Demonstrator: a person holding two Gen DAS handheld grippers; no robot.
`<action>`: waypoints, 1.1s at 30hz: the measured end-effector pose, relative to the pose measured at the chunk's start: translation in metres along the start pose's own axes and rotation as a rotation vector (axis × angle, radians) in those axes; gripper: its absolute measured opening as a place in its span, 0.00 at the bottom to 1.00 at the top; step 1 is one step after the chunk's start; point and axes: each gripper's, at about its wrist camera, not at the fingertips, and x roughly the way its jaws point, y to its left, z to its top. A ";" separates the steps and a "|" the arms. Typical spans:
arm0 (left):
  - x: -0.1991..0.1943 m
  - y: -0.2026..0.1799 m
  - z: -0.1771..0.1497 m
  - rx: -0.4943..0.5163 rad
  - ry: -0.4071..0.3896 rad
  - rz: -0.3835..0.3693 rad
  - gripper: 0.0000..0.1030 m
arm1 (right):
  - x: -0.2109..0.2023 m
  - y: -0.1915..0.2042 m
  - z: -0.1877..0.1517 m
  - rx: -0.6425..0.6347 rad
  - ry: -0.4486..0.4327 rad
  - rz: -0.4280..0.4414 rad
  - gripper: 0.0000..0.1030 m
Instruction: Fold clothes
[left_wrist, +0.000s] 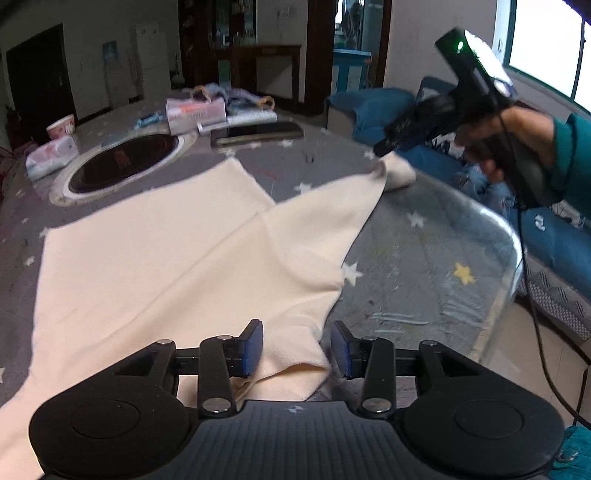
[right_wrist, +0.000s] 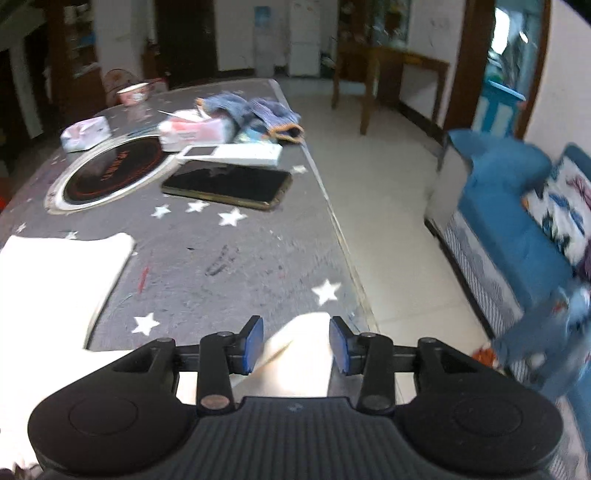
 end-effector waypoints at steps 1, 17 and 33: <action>0.002 0.000 -0.001 0.003 0.005 0.001 0.40 | 0.002 -0.002 -0.002 0.009 0.008 -0.002 0.38; -0.005 -0.004 0.002 -0.074 -0.007 -0.142 0.09 | -0.005 0.008 -0.001 -0.003 -0.068 0.024 0.05; -0.023 -0.019 0.004 -0.075 -0.044 -0.212 0.14 | -0.035 -0.013 -0.015 -0.052 -0.070 -0.053 0.27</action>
